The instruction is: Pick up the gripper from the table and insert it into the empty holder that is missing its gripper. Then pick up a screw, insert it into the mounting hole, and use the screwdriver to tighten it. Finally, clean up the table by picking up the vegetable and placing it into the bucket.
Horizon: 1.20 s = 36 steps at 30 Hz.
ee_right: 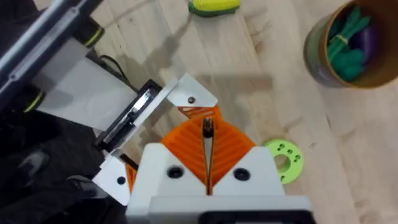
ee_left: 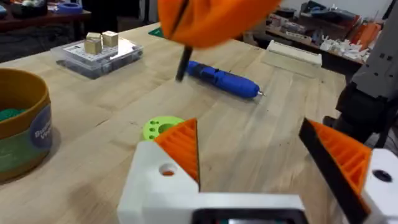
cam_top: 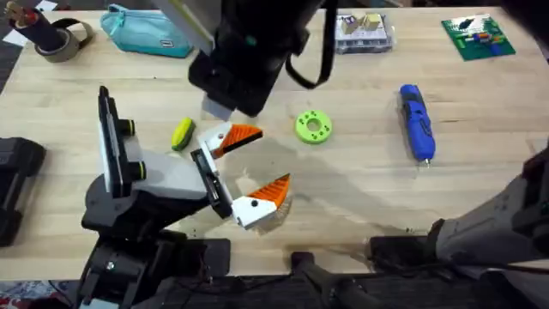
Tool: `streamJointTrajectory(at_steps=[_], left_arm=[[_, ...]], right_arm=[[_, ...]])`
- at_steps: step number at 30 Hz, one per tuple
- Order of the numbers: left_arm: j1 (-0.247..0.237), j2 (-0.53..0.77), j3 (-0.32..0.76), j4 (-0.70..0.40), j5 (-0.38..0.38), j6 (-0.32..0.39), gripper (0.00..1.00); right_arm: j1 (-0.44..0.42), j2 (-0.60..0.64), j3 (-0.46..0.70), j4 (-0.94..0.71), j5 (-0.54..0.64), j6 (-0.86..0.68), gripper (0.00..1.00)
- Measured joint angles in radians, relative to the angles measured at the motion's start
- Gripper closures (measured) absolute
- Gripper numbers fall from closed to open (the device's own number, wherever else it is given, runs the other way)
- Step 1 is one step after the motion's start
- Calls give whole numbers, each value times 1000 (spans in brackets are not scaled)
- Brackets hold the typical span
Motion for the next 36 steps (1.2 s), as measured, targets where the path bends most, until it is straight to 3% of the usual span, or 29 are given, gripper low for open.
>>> streamJointTrajectory(at_steps=[20, 36], left_arm=[[0, 0, 0, 0, 0, 0, 12], [0, 0, 0, 0, 0, 0, 12]], right_arm=[[37, 48, 19, -20, -74, -231, 985], [43, 58, 19, -20, -74, -312, 985]])
